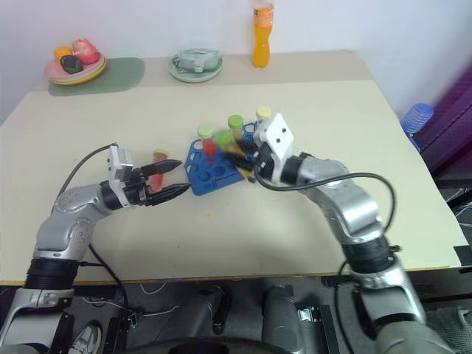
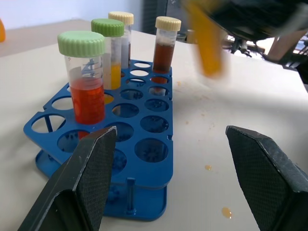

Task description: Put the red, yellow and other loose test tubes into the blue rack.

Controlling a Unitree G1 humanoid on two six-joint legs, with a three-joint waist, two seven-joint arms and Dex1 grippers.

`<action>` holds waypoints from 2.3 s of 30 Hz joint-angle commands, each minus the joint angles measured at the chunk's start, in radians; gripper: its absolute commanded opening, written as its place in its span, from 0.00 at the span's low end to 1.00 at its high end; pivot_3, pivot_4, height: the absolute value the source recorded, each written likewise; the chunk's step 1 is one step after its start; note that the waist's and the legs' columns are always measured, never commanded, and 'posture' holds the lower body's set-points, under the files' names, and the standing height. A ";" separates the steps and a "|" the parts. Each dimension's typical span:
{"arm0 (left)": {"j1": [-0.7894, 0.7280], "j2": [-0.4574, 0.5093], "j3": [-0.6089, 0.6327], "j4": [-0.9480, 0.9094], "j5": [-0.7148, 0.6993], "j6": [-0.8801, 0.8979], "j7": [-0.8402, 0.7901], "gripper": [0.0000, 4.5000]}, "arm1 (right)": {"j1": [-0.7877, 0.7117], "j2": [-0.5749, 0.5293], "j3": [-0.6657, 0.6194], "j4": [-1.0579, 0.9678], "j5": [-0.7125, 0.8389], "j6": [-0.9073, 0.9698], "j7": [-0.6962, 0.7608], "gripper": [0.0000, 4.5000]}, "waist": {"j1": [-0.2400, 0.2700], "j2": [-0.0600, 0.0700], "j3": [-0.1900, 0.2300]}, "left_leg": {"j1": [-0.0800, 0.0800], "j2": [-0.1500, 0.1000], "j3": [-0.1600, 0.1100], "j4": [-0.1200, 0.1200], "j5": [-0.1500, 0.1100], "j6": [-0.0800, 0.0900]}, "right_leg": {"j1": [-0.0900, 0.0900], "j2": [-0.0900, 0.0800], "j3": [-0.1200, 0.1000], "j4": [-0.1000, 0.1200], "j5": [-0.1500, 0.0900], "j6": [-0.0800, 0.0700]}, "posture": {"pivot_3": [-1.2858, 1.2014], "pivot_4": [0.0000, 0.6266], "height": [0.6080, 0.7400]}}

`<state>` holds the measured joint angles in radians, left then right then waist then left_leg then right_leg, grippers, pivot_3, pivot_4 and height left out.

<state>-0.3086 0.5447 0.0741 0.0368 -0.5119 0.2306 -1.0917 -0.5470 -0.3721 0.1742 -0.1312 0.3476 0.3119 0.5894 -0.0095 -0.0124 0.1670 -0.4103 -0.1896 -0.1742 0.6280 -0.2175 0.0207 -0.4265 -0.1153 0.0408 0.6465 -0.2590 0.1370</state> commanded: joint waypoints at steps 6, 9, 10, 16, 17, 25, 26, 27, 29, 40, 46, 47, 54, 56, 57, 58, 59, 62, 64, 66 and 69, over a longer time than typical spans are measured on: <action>-0.004 0.009 0.037 -0.103 -0.040 0.057 0.058 0.83 | -0.043 0.186 -0.020 0.270 -0.181 -0.395 -0.133 0.17 | -0.004 0.000 0.000 | 0.000 0.000 0.000 -0.001 0.002 -0.003 | -0.001 0.003 0.001 0.001 0.000 0.000 | 0.52 0.24 1.00; 0.001 0.013 0.042 -0.127 -0.046 0.075 0.080 0.83 | -0.017 0.211 -0.022 0.301 -0.186 -0.446 -0.125 0.17 | -0.006 0.000 0.000 | 0.001 0.000 0.000 -0.001 0.002 -0.003 | -0.001 0.003 0.001 0.002 0.000 0.000 | 0.52 0.24 1.00; 0.002 0.013 0.044 -0.138 -0.049 0.082 0.088 0.83 | -0.008 0.216 -0.023 0.308 -0.186 -0.460 -0.123 0.17 | -0.006 0.000 0.000 | 0.001 0.000 0.000 -0.001 0.002 -0.004 | -0.001 0.003 0.001 0.002 0.000 0.000 | 0.52 0.24 1.00; 0.007 0.009 0.048 -0.185 -0.058 0.117 0.118 0.83 | 0.014 0.234 -0.038 0.367 -0.198 -0.517 -0.129 0.17 | -0.005 0.000 0.000 | 0.001 0.000 0.000 -0.001 0.002 -0.004 | -0.002 0.003 0.002 0.002 0.000 0.000 | 0.52 0.24 1.00; 0.007 0.008 0.049 -0.190 -0.063 0.120 0.120 0.83 | 0.016 0.238 -0.041 0.379 -0.200 -0.527 -0.130 0.17 | -0.005 0.000 0.000 | 0.001 0.000 0.000 -0.002 0.002 -0.004 | -0.002 0.004 0.002 0.002 0.000 0.000 | 0.52 0.24 1.00; 0.016 0.013 0.053 -0.213 -0.089 0.140 0.129 0.83 | 0.009 0.273 -0.074 0.473 -0.208 -0.592 -0.151 0.17 | -0.007 0.001 0.000 | 0.002 0.000 0.000 -0.002 0.003 -0.004 | -0.001 0.004 0.002 0.002 0.000 0.000 | 0.52 0.24 1.00; 0.020 0.014 0.055 -0.216 -0.091 0.141 0.130 0.83 | 0.008 0.277 -0.077 0.482 -0.208 -0.600 -0.153 0.17 | -0.007 0.001 0.000 | 0.002 0.000 0.000 -0.002 0.003 -0.005 | -0.001 0.004 0.002 0.002 0.000 0.000 | 0.52 0.24 1.00; 0.025 0.015 0.056 -0.218 -0.093 0.140 0.129 0.83 | 0.009 0.280 -0.079 0.491 -0.209 -0.609 -0.155 0.17 | -0.007 0.001 0.000 | 0.002 0.000 0.000 -0.002 0.003 -0.005 | -0.001 0.004 0.002 0.002 0.000 0.000 | 0.52 0.24 1.00; 0.031 0.018 0.060 -0.217 -0.094 0.137 0.125 0.83 | 0.014 0.290 -0.082 0.504 -0.207 -0.624 -0.153 0.17 | -0.006 0.001 0.000 | 0.002 0.000 0.000 -0.002 0.003 -0.005 | -0.001 0.004 0.002 0.003 0.000 -0.001 | 0.52 0.24 1.00; 0.033 0.020 0.064 -0.213 -0.111 0.137 0.129 0.83 | 0.039 0.344 -0.108 0.649 -0.213 -0.781 -0.147 0.17 | -0.009 0.001 0.000 | 0.004 0.001 0.000 -0.003 0.003 -0.005 | -0.001 0.005 0.003 0.003 0.001 -0.001 | 0.52 0.24 1.00; 0.033 0.016 0.070 -0.218 -0.125 0.145 0.140 0.83 | 0.058 0.343 -0.100 0.729 -0.250 -0.882 -0.154 0.17 | -0.008 0.001 0.000 | 0.007 0.001 0.000 -0.006 0.003 -0.006 | -0.001 0.005 0.004 0.003 0.001 -0.001 | 0.52 0.24 1.00; 0.033 0.017 0.071 -0.217 -0.127 0.145 0.141 0.83 | 0.060 0.345 -0.102 0.741 -0.251 -0.891 -0.158 0.17 | -0.008 0.001 0.000 | 0.008 0.001 0.000 -0.007 0.003 -0.006 | -0.001 0.005 0.004 0.002 0.000 -0.001 | 0.52 0.24 1.00; 0.045 0.013 0.079 -0.210 -0.131 0.142 0.143 0.83 | 0.062 0.343 -0.114 0.775 -0.242 -0.926 -0.145 0.49 | -0.007 0.001 0.000 | 0.017 0.001 0.001 -0.014 0.003 -0.006 | 0.004 0.006 0.006 0.001 0.000 -0.002 | 0.52 0.24 1.00; 0.049 0.009 0.084 -0.206 -0.129 0.139 0.145 0.83 | 0.062 0.335 -0.110 0.774 -0.263 -0.936 -0.157 0.73 | -0.007 0.001 0.000 | 0.017 0.003 0.001 -0.015 0.004 -0.006 | 0.003 0.007 0.006 0.001 0.000 -0.002 | 0.52 0.24 1.00; 0.050 0.007 0.086 -0.204 -0.128 0.137 0.145 0.83 | 0.063 0.331 -0.108 0.772 -0.274 -0.938 -0.166 0.84 | -0.007 0.001 0.000 | 0.017 0.004 0.001 -0.015 0.004 -0.007 | 0.003 0.008 0.007 0.001 0.000 -0.002 | 0.52 0.24 1.00; 0.052 0.004 0.089 -0.200 -0.127 0.135 0.147 0.83 | 0.064 0.320 -0.102 0.768 -0.292 -0.936 -0.172 0.94 | -0.007 0.001 0.000 | 0.017 0.004 0.002 -0.015 0.003 -0.007 | 0.003 0.009 0.007 0.001 0.000 -0.003 | 0.52 0.24 1.00; 0.052 0.002 0.091 -0.197 -0.126 0.133 0.148 0.83 | 0.064 0.313 -0.098 0.766 -0.303 -0.933 -0.175 0.94 | -0.006 0.001 0.000 | 0.018 0.005 0.002 -0.015 0.003 -0.008 | 0.003 0.010 0.007 0.001 0.000 -0.003 | 0.52 0.24 1.00; 0.058 -0.008 0.102 -0.186 -0.129 0.126 0.151 0.83 | 0.080 0.279 -0.087 0.732 -0.336 -0.921 -0.170 0.94 | -0.003 0.001 0.000 | 0.018 0.006 0.002 -0.015 0.003 -0.008 | 0.003 0.011 0.008 0.001 0.001 -0.004 | 0.52 0.24 1.00; 0.064 -0.018 0.115 -0.177 -0.134 0.120 0.157 0.83 | 0.101 0.246 -0.082 0.677 -0.338 -0.897 -0.147 0.94 | -0.001 0.001 0.000 | 0.018 0.006 0.002 -0.015 0.003 -0.008 | 0.003 0.011 0.008 0.001 0.001 -0.004 | 0.52 0.24 1.00; 0.068 -0.029 0.136 -0.163 -0.143 0.118 0.168 0.83 | 0.135 0.207 -0.081 0.585 -0.320 -0.848 -0.112 0.94 | -0.001 0.001 0.000 | 0.017 0.006 0.002 -0.014 0.003 -0.008 | 0.003 0.011 0.008 0.000 0.001 -0.004 | 0.52 0.24 1.00; 0.072 -0.039 0.164 -0.146 -0.153 0.121 0.186 0.83 | 0.207 0.135 -0.071 0.426 -0.281 -0.743 -0.036 0.94 | -0.002 0.001 0.000 | 0.017 0.006 0.003 -0.015 0.002 -0.007 | 0.003 0.011 0.008 0.000 0.001 -0.004 | 0.52 0.24 1.00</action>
<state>-0.2364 0.5074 0.2030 -0.1031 -0.6438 0.3647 -0.9145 -0.3521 -0.2248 0.0972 0.3932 0.0319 -0.4693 0.5170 -0.0110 -0.0119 0.1667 -0.3929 -0.1833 -0.1715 0.6134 -0.2161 0.0147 -0.4236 -0.1041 0.0494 0.6468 -0.2584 0.1334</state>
